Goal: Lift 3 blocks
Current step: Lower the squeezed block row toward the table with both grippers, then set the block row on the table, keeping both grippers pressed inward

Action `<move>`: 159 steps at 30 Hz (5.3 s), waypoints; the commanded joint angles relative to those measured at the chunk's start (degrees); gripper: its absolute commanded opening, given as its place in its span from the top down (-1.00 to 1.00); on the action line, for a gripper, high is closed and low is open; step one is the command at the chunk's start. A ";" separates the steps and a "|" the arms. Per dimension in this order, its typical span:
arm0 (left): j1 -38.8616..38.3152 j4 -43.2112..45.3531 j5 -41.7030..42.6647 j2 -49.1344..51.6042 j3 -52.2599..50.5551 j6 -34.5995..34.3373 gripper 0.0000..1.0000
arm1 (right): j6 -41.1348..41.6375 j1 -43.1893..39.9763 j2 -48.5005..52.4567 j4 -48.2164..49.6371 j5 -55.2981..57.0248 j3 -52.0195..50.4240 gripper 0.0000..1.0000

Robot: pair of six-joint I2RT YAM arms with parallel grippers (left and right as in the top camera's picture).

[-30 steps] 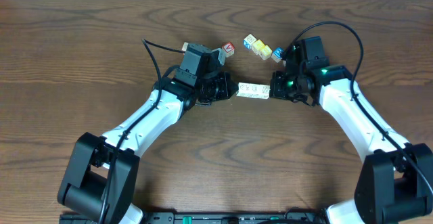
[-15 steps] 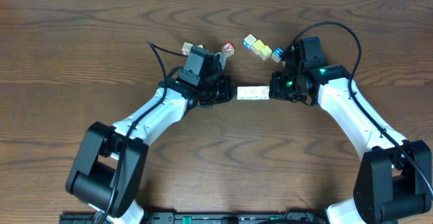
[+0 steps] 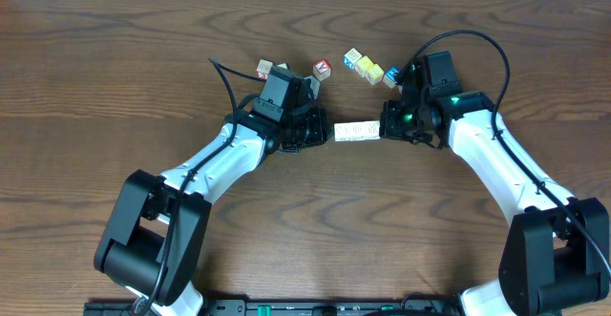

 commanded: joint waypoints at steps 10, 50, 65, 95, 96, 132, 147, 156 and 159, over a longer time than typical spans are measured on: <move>-3.19 0.90 4.26 0.26 0.70 -0.50 0.86 | 0.35 3.74 2.12 0.50 -12.48 0.59 0.98; -3.21 1.31 1.66 0.28 -0.55 -0.50 0.86 | 0.37 3.74 3.85 1.49 -12.48 0.59 0.98; -3.19 1.40 1.66 2.38 -0.55 -0.52 0.85 | 0.35 3.74 3.85 1.68 -12.46 0.59 0.98; -3.21 3.30 1.68 5.01 -0.55 -1.55 0.85 | 1.68 3.72 3.87 9.90 -10.78 -6.60 0.97; -3.21 3.28 1.68 5.01 -0.55 -1.55 0.85 | 1.75 3.72 3.87 10.29 -10.75 -6.88 0.98; -4.70 2.62 -2.34 5.11 -0.55 -1.16 0.86 | 3.58 3.67 8.44 14.10 -9.84 -7.72 0.98; -4.70 3.48 -2.71 8.76 -0.55 -1.36 0.86 | 3.54 3.67 8.44 13.92 -9.46 -7.72 0.98; -4.63 3.48 -2.95 8.70 -0.52 -0.90 0.86 | 2.91 3.61 7.82 12.72 -8.02 -7.52 0.98; -4.63 2.99 -4.04 8.39 -0.52 -0.66 0.85 | 2.91 3.61 7.21 12.13 -7.06 -7.34 0.98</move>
